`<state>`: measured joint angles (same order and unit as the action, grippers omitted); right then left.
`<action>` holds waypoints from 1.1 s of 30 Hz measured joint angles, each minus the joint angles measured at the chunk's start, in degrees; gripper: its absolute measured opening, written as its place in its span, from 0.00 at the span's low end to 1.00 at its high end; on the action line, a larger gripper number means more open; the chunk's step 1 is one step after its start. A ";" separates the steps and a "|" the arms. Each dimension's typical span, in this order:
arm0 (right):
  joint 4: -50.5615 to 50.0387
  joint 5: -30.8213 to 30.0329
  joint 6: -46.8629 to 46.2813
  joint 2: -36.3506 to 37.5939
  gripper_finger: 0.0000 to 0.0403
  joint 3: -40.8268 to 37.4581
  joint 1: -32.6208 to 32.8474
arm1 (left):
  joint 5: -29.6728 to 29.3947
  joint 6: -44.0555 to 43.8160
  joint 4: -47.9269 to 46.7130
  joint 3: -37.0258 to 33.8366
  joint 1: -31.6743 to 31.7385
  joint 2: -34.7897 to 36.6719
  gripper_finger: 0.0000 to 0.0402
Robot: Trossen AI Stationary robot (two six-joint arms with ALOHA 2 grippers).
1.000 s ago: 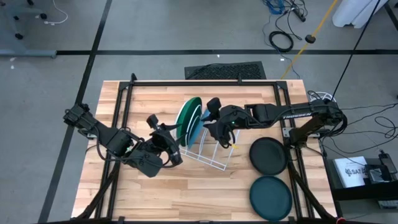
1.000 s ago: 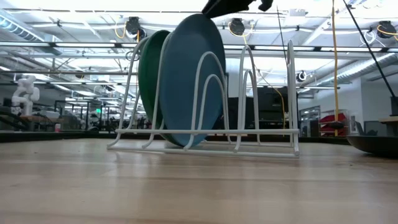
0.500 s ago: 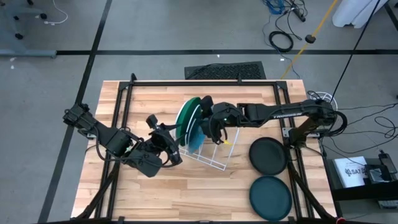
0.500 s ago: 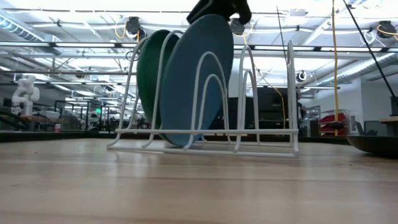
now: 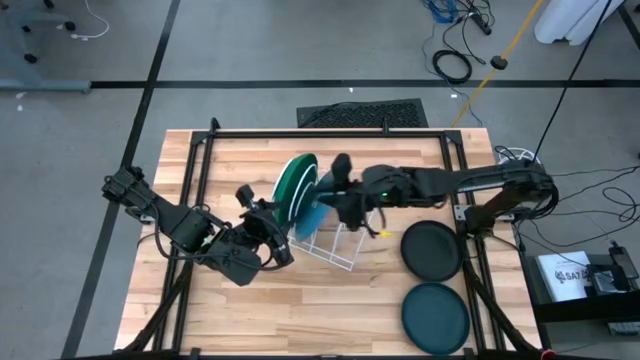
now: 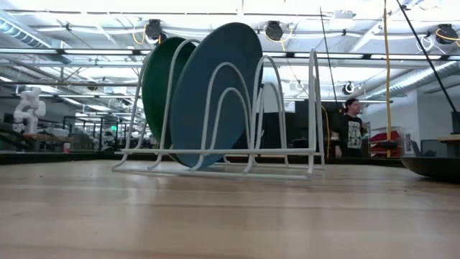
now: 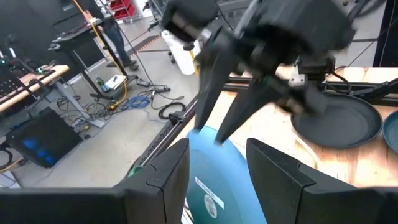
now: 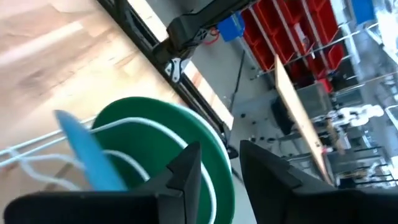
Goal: Sort dishes
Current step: Put the black plate in the dish rack
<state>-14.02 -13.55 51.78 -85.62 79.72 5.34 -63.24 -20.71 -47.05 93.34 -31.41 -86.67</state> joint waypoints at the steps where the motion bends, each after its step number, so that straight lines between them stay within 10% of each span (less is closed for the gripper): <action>1: -1.57 0.03 -0.81 1.18 0.26 0.00 0.43 | 0.00 0.02 -0.02 0.00 0.14 0.02 0.42; 20: -57.81 6.98 -40.10 17.82 0.26 0.02 8.01 | 0.00 0.55 0.04 0.02 7.15 -0.57 0.42; 33: -58.69 15.26 -62.71 16.72 0.26 -12.55 12.57 | 1.49 0.40 -2.48 0.07 7.79 -4.37 0.42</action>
<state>-72.71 1.71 -10.92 -68.90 67.17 17.91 -61.75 -20.31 -49.53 93.41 -23.61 -91.05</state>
